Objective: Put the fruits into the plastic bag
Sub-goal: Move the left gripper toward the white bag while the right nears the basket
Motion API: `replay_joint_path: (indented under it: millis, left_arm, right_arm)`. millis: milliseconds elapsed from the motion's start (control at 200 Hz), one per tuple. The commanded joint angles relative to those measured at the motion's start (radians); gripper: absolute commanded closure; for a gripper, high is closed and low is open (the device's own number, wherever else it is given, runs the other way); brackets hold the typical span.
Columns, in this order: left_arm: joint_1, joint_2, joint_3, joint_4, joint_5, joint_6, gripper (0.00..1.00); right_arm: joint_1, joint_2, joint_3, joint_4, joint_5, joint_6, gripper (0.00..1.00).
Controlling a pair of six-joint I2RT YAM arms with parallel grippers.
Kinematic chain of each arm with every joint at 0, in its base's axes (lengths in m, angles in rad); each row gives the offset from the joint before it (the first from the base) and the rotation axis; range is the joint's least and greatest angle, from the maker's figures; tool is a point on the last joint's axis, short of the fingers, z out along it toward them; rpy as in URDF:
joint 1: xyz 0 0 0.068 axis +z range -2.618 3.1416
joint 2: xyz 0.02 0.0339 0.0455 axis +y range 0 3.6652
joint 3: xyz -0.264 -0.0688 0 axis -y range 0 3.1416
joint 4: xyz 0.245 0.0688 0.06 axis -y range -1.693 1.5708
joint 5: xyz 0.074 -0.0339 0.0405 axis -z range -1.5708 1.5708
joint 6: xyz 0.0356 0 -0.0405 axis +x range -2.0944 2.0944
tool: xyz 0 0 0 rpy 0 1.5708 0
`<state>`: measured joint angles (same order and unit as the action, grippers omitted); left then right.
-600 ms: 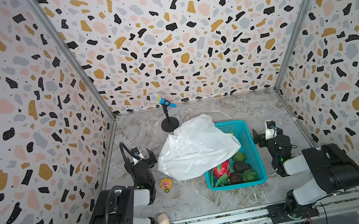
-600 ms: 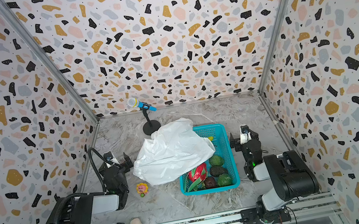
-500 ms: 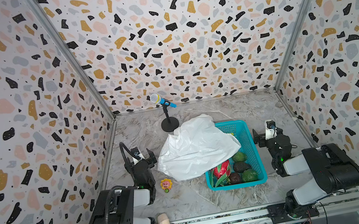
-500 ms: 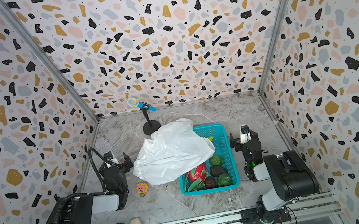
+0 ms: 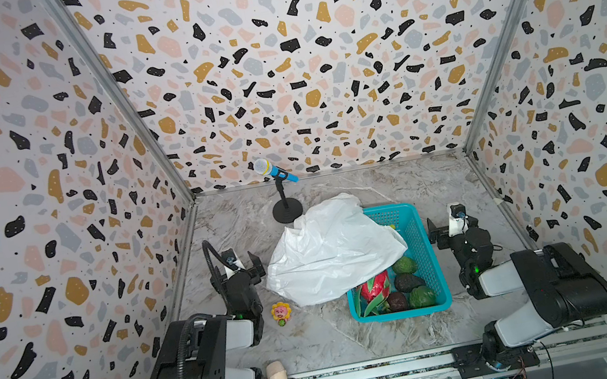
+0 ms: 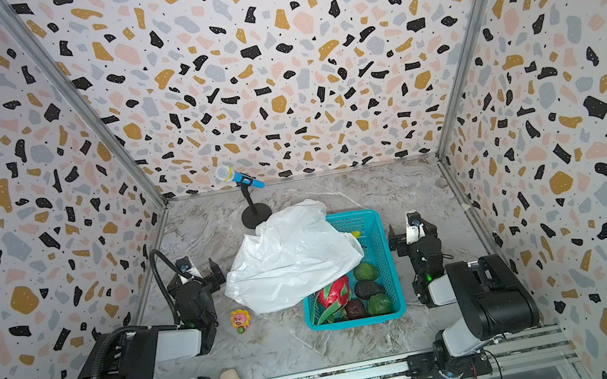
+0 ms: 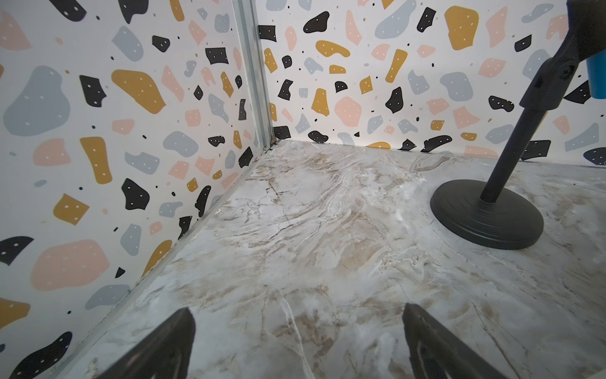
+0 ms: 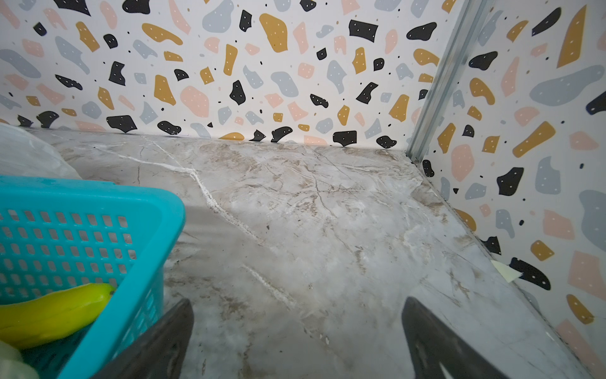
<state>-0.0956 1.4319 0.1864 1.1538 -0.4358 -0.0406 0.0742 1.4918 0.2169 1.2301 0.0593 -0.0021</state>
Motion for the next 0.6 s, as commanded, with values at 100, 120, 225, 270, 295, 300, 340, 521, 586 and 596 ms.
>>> replay_joint_path:
  millis: [100,120,225,270,295,300,340,521,586,596]
  left_arm:
    - [0.002,0.005,0.001,0.058,-0.02,0.008,0.01]
    - [0.002,0.006,0.002,0.058,-0.02,0.007,0.01]
    - [0.002,0.009,0.004,0.058,-0.02,0.008,0.01]
    - [0.002,0.009,0.004,0.058,-0.02,0.008,0.01]
    - [0.002,0.01,0.004,0.058,-0.021,0.008,0.01]
    - [0.002,0.01,0.004,0.058,-0.021,0.008,0.01]
    - [0.002,0.01,0.005,0.057,-0.021,0.007,0.0]
    - [0.003,0.005,0.003,0.056,-0.021,0.006,0.0]
    - [0.003,0.007,0.001,0.061,-0.021,0.008,0.0]
    - [0.002,0.006,0.002,0.061,-0.021,0.008,0.01]
  right_arm:
    - [0.002,-0.006,-0.002,-0.006,-0.006,-0.006,0.01]
    - [0.002,-0.007,-0.002,-0.006,-0.006,-0.006,0.01]
    - [0.001,-0.005,-0.002,-0.005,-0.006,-0.006,0.01]
    - [0.001,-0.006,-0.002,-0.007,-0.007,-0.006,0.01]
    - [-0.006,-0.007,-0.002,-0.005,-0.019,-0.003,0.01]
    - [-0.007,-0.007,-0.003,-0.004,-0.023,-0.002,0.01]
    - [-0.02,-0.009,-0.006,-0.004,-0.047,0.002,0.01]
    - [-0.044,-0.011,-0.014,0.006,-0.094,0.015,0.01]
    - [-0.07,-0.01,-0.015,0.012,-0.146,0.026,0.01]
    - [-0.072,-0.009,-0.015,0.012,-0.146,0.026,0.01]
